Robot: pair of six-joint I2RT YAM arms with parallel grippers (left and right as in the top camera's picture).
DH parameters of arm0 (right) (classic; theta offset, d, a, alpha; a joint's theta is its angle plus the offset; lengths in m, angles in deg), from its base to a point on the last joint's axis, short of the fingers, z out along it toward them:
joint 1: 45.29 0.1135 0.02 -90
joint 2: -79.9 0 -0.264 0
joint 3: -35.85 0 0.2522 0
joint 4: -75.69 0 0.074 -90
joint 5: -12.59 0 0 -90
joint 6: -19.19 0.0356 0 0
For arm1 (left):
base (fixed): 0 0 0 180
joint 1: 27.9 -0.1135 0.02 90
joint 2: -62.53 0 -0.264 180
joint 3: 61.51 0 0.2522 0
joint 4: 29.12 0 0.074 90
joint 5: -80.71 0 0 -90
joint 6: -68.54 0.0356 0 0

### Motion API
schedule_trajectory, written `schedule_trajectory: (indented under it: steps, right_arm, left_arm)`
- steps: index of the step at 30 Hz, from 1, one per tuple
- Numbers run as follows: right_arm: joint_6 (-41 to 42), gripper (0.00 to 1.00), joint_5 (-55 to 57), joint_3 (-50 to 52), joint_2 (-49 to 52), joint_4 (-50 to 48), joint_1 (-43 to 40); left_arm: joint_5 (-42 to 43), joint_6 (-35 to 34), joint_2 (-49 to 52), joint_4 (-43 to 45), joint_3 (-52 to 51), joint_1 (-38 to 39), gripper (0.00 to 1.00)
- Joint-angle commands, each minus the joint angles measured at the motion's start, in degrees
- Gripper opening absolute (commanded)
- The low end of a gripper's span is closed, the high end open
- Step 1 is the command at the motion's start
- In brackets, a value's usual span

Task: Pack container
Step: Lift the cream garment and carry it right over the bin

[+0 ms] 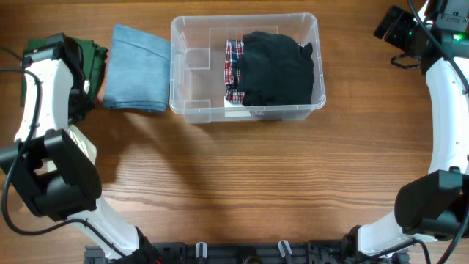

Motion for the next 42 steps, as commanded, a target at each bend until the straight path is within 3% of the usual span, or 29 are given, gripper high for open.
schedule_trajectory:
  steps: [1,16,26,37,42]
  right_arm:
    - [0.83,1.0,-0.46,0.52,0.76,-0.11,0.15]
    - [0.85,1.0,-0.46,0.52,0.76,-0.13,0.15]
    - [0.83,1.0,-0.46,0.52,0.76,-0.11,0.15]
    - [0.85,1.0,-0.46,0.52,0.76,-0.13,0.15]
    - [0.85,1.0,-0.46,0.52,0.76,-0.11,0.15]
  left_arm:
    - [0.39,-0.5,-6.21,0.07,1.84,0.5,0.04]
    - [15.93,2.4,-16.44,0.61,10.86,8.44,0.04]
    - [39.41,10.99,-19.61,9.22,14.69,16.28,0.04]
    - [66.97,10.69,-19.61,22.43,15.13,16.74,0.04]
    - [78.14,6.56,-19.61,30.64,15.1,16.76,0.04]
